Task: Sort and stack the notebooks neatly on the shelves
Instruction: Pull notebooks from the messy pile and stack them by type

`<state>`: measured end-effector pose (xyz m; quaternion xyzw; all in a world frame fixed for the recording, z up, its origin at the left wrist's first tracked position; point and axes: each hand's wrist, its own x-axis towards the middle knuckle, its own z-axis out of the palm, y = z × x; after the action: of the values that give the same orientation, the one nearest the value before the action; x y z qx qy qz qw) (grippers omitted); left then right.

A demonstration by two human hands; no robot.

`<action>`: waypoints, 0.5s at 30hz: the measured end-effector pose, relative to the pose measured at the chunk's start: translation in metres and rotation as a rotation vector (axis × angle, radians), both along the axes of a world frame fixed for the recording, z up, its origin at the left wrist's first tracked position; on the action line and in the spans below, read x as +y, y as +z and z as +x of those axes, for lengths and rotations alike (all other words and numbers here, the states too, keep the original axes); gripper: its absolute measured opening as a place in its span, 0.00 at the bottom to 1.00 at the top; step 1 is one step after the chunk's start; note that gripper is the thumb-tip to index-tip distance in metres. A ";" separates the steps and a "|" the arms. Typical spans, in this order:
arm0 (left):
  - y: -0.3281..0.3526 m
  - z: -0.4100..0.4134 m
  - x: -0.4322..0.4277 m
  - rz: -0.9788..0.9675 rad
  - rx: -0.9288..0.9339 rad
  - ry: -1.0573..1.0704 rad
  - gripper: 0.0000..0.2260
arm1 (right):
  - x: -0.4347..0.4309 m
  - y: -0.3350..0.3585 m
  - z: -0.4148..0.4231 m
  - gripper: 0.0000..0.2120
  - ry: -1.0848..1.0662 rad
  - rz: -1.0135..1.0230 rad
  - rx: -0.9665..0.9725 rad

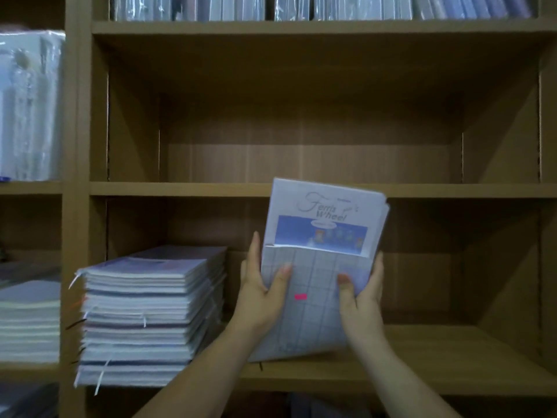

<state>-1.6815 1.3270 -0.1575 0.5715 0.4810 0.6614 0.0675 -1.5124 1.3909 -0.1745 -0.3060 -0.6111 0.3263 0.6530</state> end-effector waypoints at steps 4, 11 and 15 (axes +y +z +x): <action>-0.004 0.002 0.006 0.060 0.120 0.084 0.34 | 0.006 -0.001 -0.006 0.37 -0.017 0.048 -0.034; -0.010 -0.019 0.020 0.183 0.004 0.086 0.33 | 0.021 0.010 -0.017 0.34 -0.048 0.266 -0.030; -0.024 -0.028 0.024 0.120 -0.005 0.060 0.30 | 0.022 -0.009 -0.026 0.33 -0.010 0.208 -0.021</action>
<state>-1.7094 1.3513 -0.1811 0.5582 0.4572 0.6922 0.0141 -1.5382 1.4131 -0.1831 -0.2431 -0.6470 0.2547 0.6763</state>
